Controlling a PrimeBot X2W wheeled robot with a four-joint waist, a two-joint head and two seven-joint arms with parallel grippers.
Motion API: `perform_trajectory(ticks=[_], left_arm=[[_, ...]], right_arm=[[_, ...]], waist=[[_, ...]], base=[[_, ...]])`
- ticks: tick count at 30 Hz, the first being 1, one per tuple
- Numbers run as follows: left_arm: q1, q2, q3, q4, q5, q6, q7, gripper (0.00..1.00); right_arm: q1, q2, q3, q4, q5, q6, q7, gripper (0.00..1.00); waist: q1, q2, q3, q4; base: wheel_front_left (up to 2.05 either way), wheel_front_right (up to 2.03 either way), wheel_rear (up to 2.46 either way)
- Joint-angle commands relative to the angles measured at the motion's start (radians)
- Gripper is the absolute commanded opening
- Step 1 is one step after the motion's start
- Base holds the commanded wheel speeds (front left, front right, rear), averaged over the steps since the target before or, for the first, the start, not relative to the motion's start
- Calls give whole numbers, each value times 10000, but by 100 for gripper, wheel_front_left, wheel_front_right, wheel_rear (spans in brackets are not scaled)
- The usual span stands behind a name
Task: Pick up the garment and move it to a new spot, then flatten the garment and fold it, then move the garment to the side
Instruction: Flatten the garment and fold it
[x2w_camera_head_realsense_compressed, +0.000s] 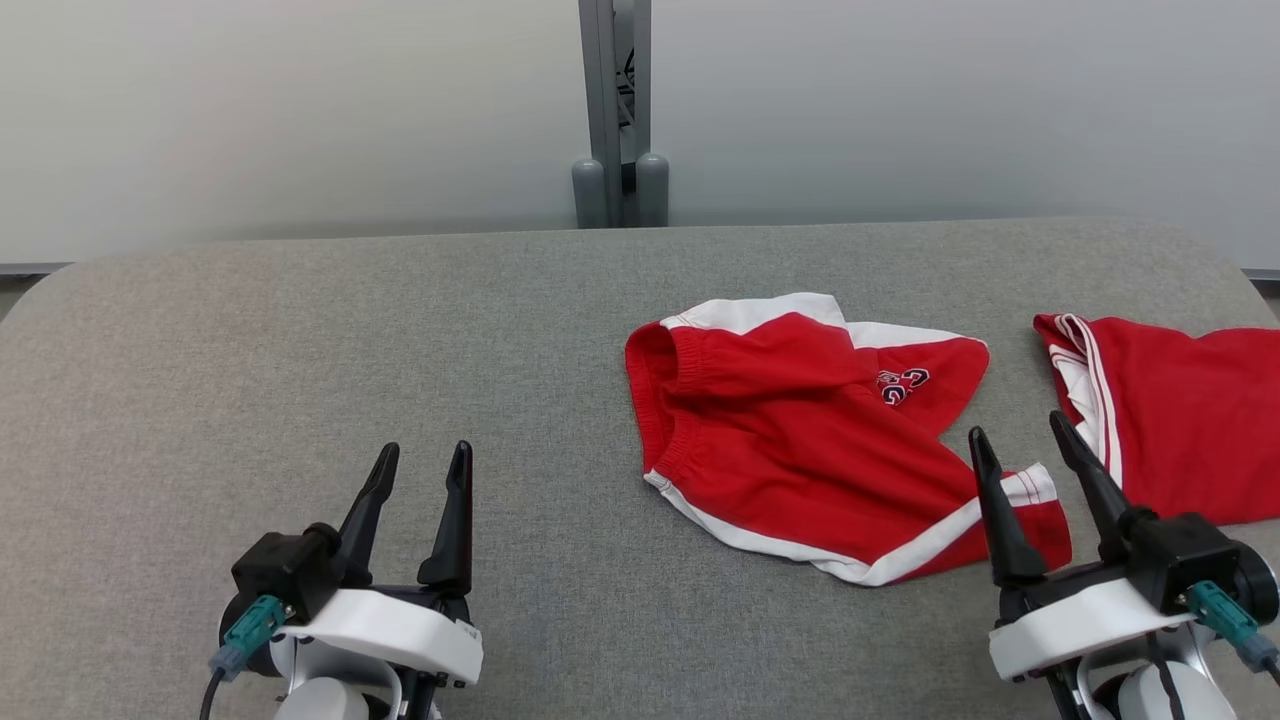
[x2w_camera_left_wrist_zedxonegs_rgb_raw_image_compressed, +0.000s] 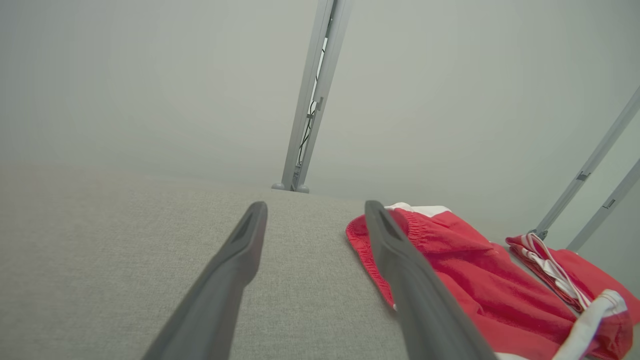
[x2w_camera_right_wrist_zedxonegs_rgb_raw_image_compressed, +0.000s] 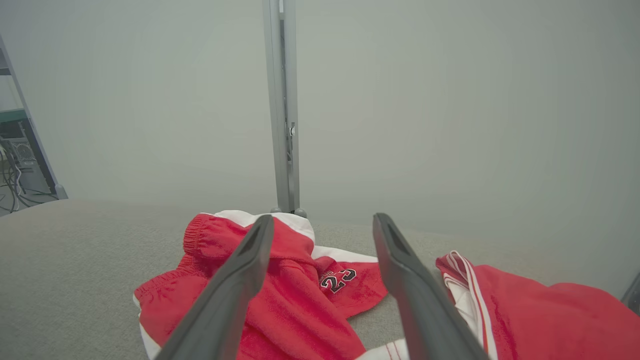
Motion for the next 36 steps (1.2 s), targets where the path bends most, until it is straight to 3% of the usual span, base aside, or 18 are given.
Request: perform_trajectory(ticks=[1,10,15,23,29,36], left_arm=[[143,36,28,-14,121,39,-31,100],[135,37,131,-58,252,26,-31,100],[-269,30,-323,374,631,-226,-31,100],[-1748,213,-2347,2533,1505,-815,-31,100],[-3105,597,-4478,3779,317,-816,-31,100],[-4266,1011,-6073,4751,-732,-815,-31,100]], right_arm=[[141,36,20,65,42,-2,-49,100],[182,196,154,108,89,-2,-51,100],[-87,163,121,7,51,-2,-52,100],[-359,166,-106,60,-78,-2,-53,100],[-602,229,-125,130,-98,-2,-53,100],[-736,298,-178,222,-78,-2,-53,100]], waist=[[0,0,-6,19],[0,0,79,4],[0,0,360,-141],[0,0,1010,-504],[0,0,1379,-906],[0,0,1589,-1262]], base=[[0,0,0],[0,0,0],[0,0,0],[0,0,0],[0,0,0],[0,0,0]])
